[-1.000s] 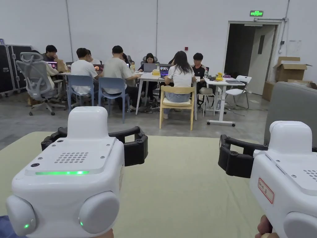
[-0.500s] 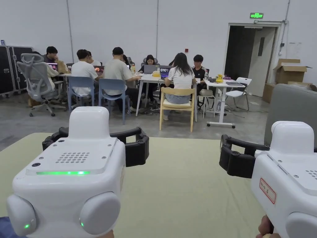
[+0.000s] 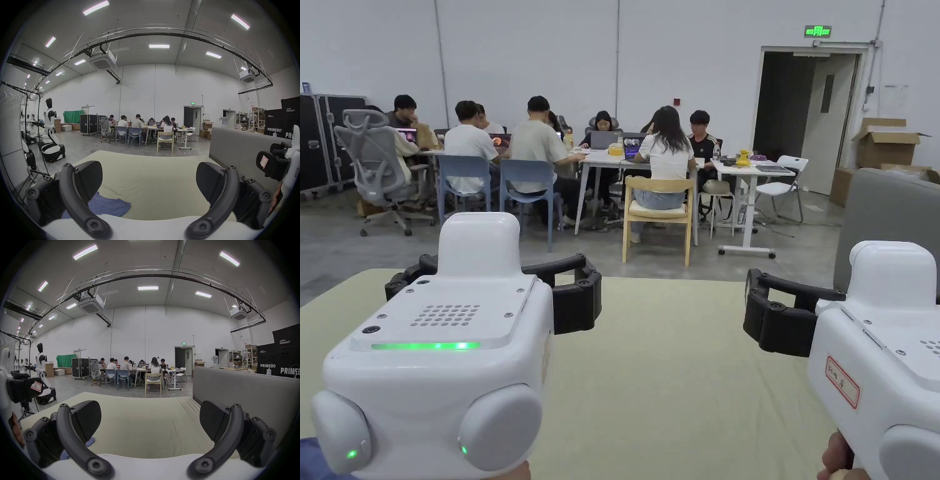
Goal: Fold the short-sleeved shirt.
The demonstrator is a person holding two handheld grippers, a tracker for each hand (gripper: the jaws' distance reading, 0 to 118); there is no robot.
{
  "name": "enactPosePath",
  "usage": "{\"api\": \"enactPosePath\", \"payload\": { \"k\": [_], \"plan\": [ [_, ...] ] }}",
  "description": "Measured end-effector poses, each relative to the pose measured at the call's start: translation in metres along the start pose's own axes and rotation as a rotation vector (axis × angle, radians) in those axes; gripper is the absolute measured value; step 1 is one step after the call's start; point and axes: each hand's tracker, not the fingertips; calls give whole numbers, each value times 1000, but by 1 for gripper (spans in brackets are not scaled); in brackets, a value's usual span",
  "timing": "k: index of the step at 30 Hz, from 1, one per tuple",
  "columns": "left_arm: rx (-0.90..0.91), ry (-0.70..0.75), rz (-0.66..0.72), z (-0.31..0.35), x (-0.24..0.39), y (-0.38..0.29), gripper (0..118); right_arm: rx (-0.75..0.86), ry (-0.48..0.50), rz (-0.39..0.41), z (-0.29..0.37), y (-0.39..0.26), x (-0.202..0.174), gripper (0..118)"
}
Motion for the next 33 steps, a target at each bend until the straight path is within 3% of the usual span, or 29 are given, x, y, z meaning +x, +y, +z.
{"api": "enactPosePath", "payload": {
  "k": [33],
  "plan": [
    [20, -15, 0, 6, 0, 6, 118, 20, 15, 3, 6, 6, 0, 118]
  ]
}}
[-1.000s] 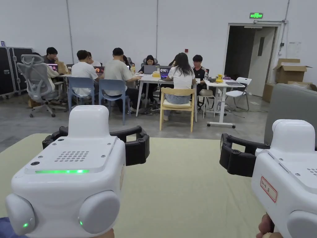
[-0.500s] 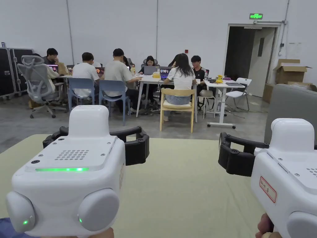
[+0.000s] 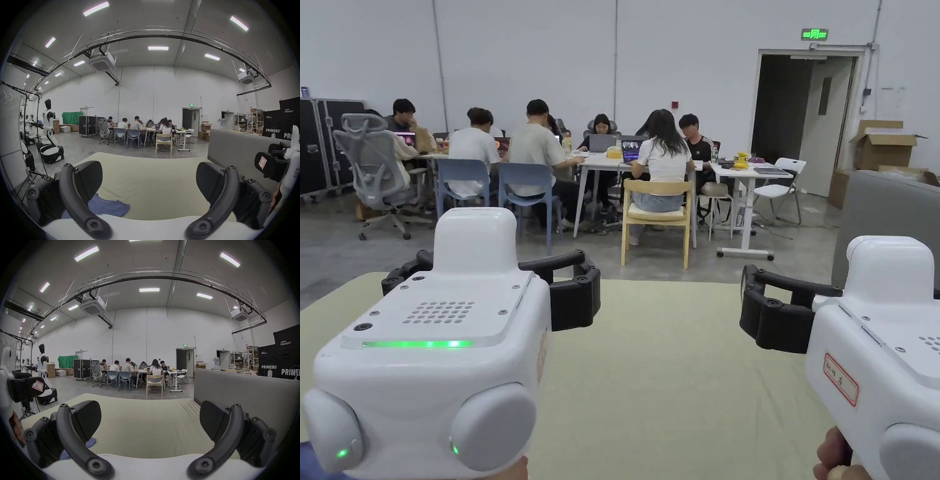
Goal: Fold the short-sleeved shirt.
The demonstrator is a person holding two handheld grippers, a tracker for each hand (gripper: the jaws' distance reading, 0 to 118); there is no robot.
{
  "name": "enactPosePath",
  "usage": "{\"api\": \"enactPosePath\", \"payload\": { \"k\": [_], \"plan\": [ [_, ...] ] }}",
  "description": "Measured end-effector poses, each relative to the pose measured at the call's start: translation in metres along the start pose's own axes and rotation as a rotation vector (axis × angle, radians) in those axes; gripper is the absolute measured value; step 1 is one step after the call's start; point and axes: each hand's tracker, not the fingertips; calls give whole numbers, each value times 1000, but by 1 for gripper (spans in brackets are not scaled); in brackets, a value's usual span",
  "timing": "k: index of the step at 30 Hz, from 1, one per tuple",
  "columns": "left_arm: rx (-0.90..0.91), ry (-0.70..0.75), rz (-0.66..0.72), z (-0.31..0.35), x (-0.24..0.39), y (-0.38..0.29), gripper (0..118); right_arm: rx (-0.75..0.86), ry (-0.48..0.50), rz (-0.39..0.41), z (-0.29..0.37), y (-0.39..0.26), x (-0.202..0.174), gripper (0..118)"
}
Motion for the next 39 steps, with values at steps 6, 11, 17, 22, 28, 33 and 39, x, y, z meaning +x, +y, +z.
{"api": "enactPosePath", "payload": {
  "k": [6, 11, 17, 22, 28, 33, 39],
  "plan": [
    [14, 1, -9, 1, 2, -1, 118, 1, -2, 3, 0, 0, -1, 118],
    [44, 5, 0, 3, 0, -2, 118, 13, -25, 2, 1, 0, -1, 118],
    [20, 12, -14, 1, 0, -2, 118, 1, -11, 8, 0, 2, -1, 118],
    [12, -131, 21, 2, -5, -7, 0, 11, 16, 22, 8, 1, -3, 2],
    [-44, -89, -27, -5, 3, -33, 0, -37, -26, 37, -3, -23, 1, 2],
    [-46, 83, -55, 13, -53, -31, 0, -90, 32, 148, -29, -29, -49, 2],
    [-121, 490, 35, 77, -194, -27, 0, -160, 668, 7, -34, -43, -219, 2]
  ]
}}
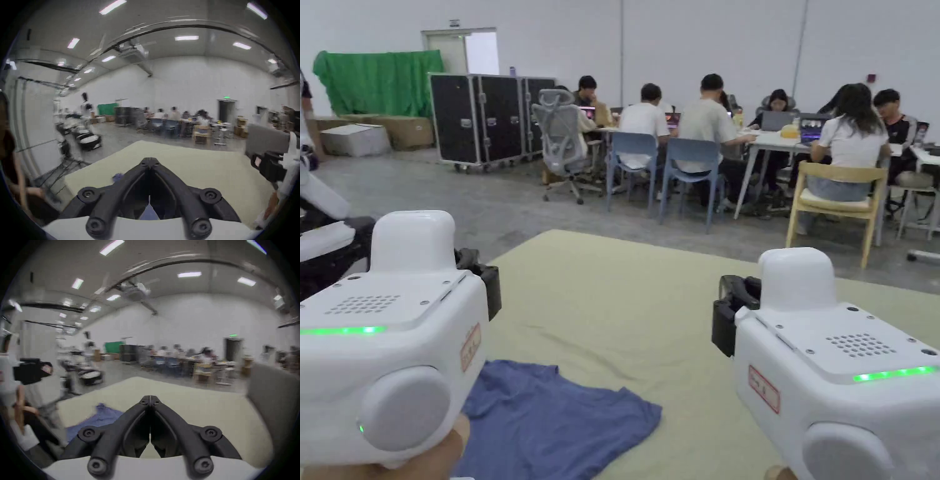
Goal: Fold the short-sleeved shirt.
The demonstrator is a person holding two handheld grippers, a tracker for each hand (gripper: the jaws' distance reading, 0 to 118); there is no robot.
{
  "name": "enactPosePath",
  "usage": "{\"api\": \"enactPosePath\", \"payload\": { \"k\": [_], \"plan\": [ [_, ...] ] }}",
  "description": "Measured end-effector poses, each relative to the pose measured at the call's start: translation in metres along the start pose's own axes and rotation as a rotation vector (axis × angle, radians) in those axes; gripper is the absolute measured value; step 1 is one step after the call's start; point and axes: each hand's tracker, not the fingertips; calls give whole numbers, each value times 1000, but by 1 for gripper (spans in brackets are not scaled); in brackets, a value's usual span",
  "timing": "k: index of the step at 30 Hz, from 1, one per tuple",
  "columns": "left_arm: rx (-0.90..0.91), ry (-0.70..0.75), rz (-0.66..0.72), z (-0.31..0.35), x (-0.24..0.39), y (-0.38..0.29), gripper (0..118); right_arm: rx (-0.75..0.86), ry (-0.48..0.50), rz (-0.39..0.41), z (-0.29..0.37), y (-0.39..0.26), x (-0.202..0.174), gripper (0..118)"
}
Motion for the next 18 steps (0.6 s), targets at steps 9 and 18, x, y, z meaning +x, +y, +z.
{"api": "enactPosePath", "payload": {
  "k": [9, 18],
  "plan": [
    [-161, -30, -123, -44, -30, -32, 0, -36, 137, 18, -41, -19, -51, 2],
    [-510, -259, -202, -203, 52, -165, 0, -158, 35, 26, -81, -69, -7, 2]
  ]
}}
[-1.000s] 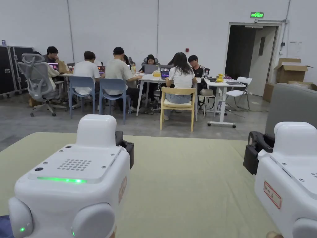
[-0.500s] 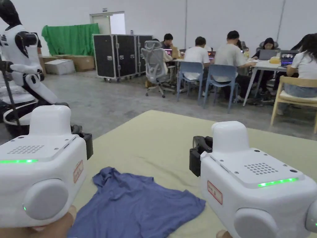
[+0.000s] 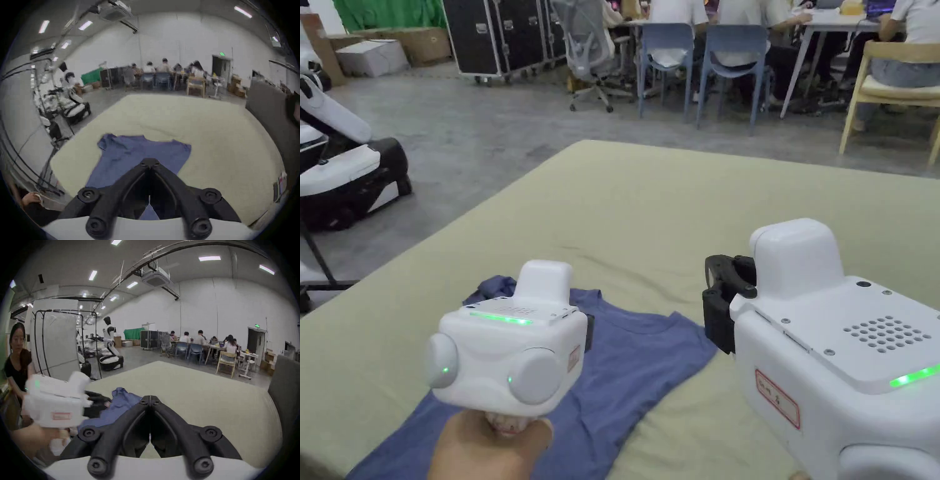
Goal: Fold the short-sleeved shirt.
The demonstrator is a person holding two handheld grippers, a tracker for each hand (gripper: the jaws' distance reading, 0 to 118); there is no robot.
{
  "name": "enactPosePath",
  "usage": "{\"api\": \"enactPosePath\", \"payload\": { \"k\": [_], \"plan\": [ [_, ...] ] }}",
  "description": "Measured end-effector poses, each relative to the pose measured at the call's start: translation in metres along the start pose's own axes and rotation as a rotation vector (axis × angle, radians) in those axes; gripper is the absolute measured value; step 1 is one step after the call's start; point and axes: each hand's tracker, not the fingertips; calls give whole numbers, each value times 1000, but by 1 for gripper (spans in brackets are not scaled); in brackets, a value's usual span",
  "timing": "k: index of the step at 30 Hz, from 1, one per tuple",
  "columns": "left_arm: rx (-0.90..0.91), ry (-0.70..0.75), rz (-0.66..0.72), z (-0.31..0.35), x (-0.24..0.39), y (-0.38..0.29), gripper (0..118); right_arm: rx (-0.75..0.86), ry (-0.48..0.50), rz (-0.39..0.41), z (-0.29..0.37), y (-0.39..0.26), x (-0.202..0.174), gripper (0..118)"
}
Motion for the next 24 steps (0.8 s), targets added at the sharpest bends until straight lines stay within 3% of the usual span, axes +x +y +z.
{"api": "enactPosePath", "payload": {
  "k": [5, 6, 7, 8, 9, 11, 16, 18, 19, 20, 22, 24],
  "plan": [
    [-212, -43, 57, -128, 18, -29, 1, -119, -4, -22, -29, -36, 19, 2],
    [-278, -34, 66, -148, 20, -34, 17, -131, -5, -22, -33, -42, 23, 2],
    [-328, -38, 62, -162, 23, -38, 76, -144, -8, -18, -37, -47, 26, 2],
    [-346, -101, 68, -180, 23, -43, 114, -160, -10, -11, -42, -54, 31, 2],
    [-350, -147, 86, -189, 25, -49, 118, -171, -13, -9, -46, -60, 35, 2],
    [-298, -108, 33, -203, 33, -50, 118, -196, -18, -13, -51, -69, 41, 2],
    [-442, -35, -179, -251, 53, -63, 118, -239, -22, -30, -60, -83, 53, 2],
    [-499, 1, -188, -266, 48, -74, 118, -244, -23, -40, -59, -87, 57, 2],
    [-452, -94, -98, -263, 39, -71, 112, -246, -25, -45, -58, -88, 59, 2],
    [-433, -123, -42, -257, 28, -67, 90, -250, -31, -50, -56, -89, 61, 2],
    [-363, -76, 45, -242, 6, -56, 3, -254, -39, -54, -51, -90, 67, 2],
    [-305, 17, 164, -234, -22, -46, 3, -244, -64, -66, -43, -89, 74, 2]
  ]
}}
